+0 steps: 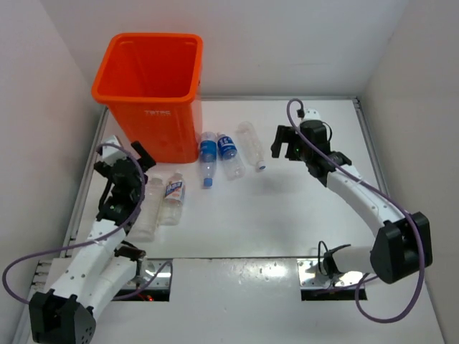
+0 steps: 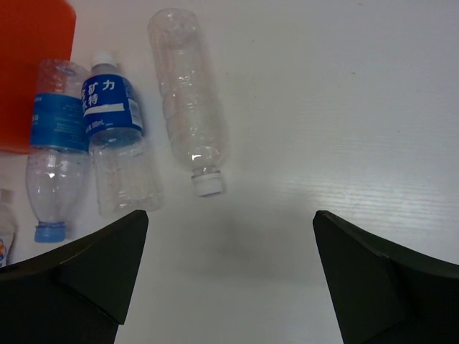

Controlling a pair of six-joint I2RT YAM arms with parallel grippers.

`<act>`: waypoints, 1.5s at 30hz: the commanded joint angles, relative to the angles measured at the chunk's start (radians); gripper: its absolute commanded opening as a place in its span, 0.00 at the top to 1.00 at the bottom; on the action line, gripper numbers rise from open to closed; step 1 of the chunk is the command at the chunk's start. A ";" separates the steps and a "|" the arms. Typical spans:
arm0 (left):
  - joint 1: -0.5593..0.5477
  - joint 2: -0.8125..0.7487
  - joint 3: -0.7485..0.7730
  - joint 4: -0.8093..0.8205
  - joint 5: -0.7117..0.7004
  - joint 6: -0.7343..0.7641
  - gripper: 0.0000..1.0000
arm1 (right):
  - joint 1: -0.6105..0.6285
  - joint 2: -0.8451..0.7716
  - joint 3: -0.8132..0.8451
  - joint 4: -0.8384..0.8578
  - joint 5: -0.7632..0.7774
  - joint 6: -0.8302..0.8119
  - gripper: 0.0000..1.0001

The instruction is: Put the plastic bottles in the bin

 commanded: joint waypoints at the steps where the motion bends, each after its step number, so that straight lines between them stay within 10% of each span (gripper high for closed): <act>1: -0.008 -0.016 0.158 -0.216 -0.028 -0.058 0.00 | 0.000 0.032 0.094 -0.086 0.121 0.040 0.00; 7: -0.008 -0.025 0.326 -0.368 0.303 0.022 0.00 | -0.173 0.111 0.148 -0.091 -0.243 0.055 0.00; 15: -0.008 -0.056 0.320 -0.450 0.184 -0.007 0.00 | 0.046 0.555 0.632 -0.322 0.051 -0.006 0.00; 33: -0.008 -0.131 0.360 -0.554 -0.095 -0.088 0.00 | 0.060 1.071 1.107 -0.517 -0.025 -0.003 0.00; 45: -0.020 -0.131 0.341 -0.554 -0.077 -0.088 0.00 | 0.060 0.856 1.110 -0.473 -0.005 0.015 0.55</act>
